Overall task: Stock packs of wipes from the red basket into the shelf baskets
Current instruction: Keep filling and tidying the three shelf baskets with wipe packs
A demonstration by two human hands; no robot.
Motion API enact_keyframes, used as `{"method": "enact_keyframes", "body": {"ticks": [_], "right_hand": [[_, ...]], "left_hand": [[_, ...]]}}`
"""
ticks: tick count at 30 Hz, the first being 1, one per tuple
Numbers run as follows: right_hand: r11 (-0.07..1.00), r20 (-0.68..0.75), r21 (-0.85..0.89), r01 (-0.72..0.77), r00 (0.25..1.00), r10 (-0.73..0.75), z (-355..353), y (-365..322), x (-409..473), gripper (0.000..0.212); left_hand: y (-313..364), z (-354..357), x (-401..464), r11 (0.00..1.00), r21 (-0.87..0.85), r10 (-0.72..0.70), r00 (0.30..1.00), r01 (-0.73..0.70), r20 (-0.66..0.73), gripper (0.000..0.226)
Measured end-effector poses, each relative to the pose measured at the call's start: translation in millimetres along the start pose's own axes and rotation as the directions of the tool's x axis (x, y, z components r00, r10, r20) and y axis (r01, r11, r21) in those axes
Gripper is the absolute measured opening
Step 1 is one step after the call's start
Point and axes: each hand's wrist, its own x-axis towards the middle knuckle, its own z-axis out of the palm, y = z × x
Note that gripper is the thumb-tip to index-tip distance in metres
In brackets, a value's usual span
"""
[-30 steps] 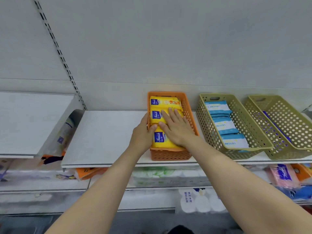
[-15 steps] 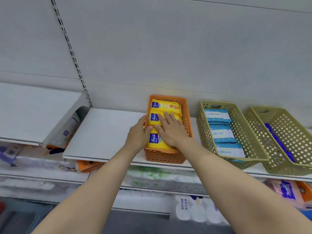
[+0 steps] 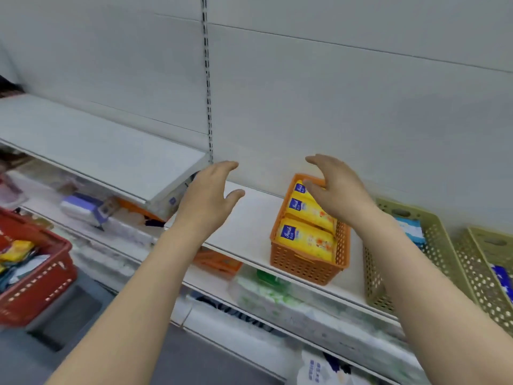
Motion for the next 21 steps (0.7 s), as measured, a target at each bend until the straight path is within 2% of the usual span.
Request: {"method": "enact_keyframes", "body": {"ticks": [4, 6, 14, 21], "right_hand": [[0.987, -0.141, 0.058, 0.150, 0.980, -0.141, 19, -52, -35, 0.050], [0.975, -0.154, 0.074, 0.208, 0.969, -0.195, 42, -79, -49, 0.049], [0.949, 0.017, 0.121, 0.290, 0.956, -0.294, 137, -214, -60, 0.048], [0.923, 0.029, 0.232, 0.307, 0.946, -0.322, 205, -351, -22, 0.045]], "left_hand": [[-44, -32, -48, 0.994, 0.106, -0.013, 0.998, 0.019, -0.054, 0.054], [-69, -45, -72, 0.993, 0.109, -0.038, 0.996, 0.046, -0.075, 0.054], [-197, -120, -131, 0.991, 0.104, -0.078, 0.995, 0.084, -0.065, 0.047], [-312, -214, -141, 0.985, 0.140, -0.091, 0.995, 0.097, -0.046, 0.042]]}}
